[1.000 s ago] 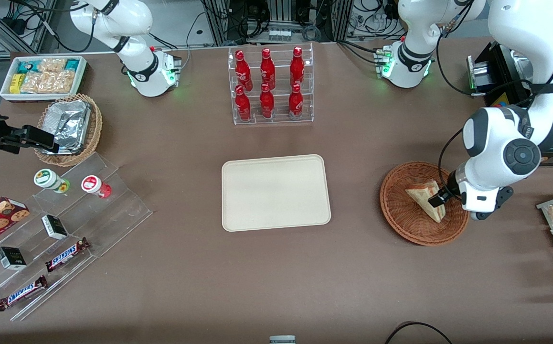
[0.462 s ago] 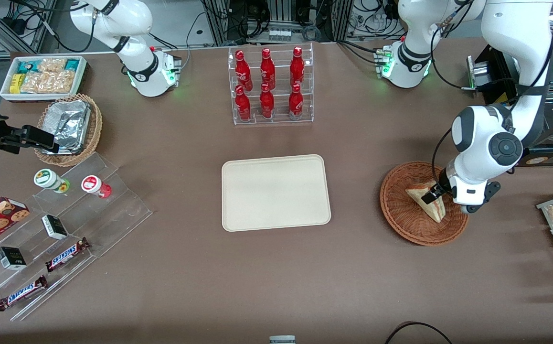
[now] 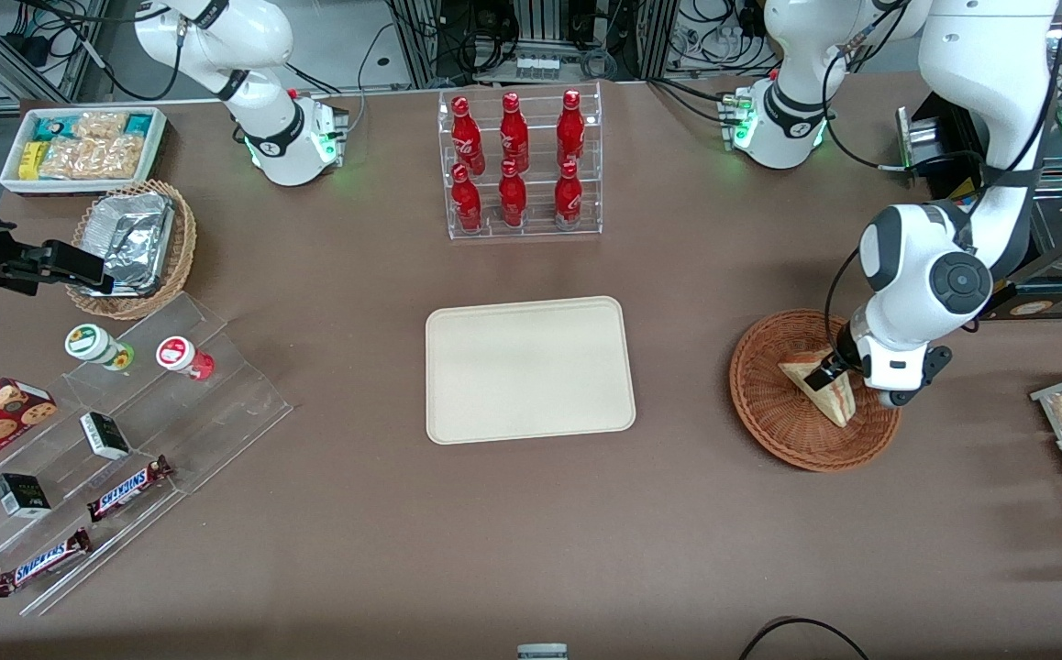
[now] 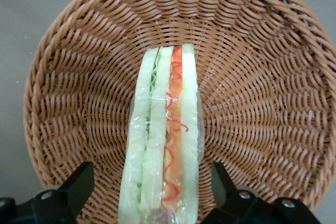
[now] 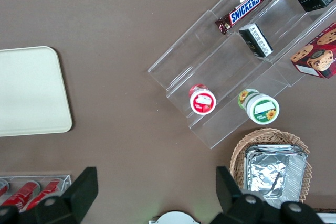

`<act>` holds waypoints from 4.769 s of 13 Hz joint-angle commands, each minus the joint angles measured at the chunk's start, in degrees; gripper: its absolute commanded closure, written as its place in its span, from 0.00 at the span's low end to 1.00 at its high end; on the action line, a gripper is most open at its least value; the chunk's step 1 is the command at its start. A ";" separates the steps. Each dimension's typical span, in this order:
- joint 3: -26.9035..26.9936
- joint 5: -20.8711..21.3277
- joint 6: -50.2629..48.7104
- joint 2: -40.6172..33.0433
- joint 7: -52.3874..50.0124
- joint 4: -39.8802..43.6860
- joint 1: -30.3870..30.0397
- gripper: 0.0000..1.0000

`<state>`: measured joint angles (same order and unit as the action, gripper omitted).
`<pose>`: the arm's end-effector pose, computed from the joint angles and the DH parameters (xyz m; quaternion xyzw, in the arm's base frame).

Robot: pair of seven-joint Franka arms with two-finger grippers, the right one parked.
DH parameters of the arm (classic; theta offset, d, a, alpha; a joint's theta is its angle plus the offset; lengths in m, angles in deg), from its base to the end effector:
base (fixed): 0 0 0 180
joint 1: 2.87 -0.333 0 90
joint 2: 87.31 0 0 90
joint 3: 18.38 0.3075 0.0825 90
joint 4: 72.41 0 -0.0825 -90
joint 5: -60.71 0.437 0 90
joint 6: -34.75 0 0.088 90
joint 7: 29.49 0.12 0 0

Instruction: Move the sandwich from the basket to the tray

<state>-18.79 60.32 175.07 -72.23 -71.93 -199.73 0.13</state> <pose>0.5742 -0.0344 0.1894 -0.9415 -0.3366 0.0179 0.0043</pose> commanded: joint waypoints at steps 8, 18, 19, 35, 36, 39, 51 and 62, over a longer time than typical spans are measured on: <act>-0.11 -0.66 -10.64 -1.72 0.17 6.00 0.69 1.00; -0.47 0.13 -25.10 4.08 0.17 24.92 19.39 1.00; -0.47 -0.31 -24.49 5.22 0.00 25.97 22.02 1.00; -0.56 -5.14 -24.84 30.62 -6.95 51.65 42.61 1.00; -0.56 -5.06 -24.92 30.89 -6.95 52.26 42.61 1.00; -0.47 -4.88 -24.92 31.15 -7.12 52.44 42.61 1.00; -0.29 -4.79 -23.51 32.30 -11.61 53.40 42.26 0.00; -0.12 -4.62 -42.49 23.53 3.48 62.55 35.77 0.00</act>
<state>-19.20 56.01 135.31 -44.71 -73.37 -136.08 37.61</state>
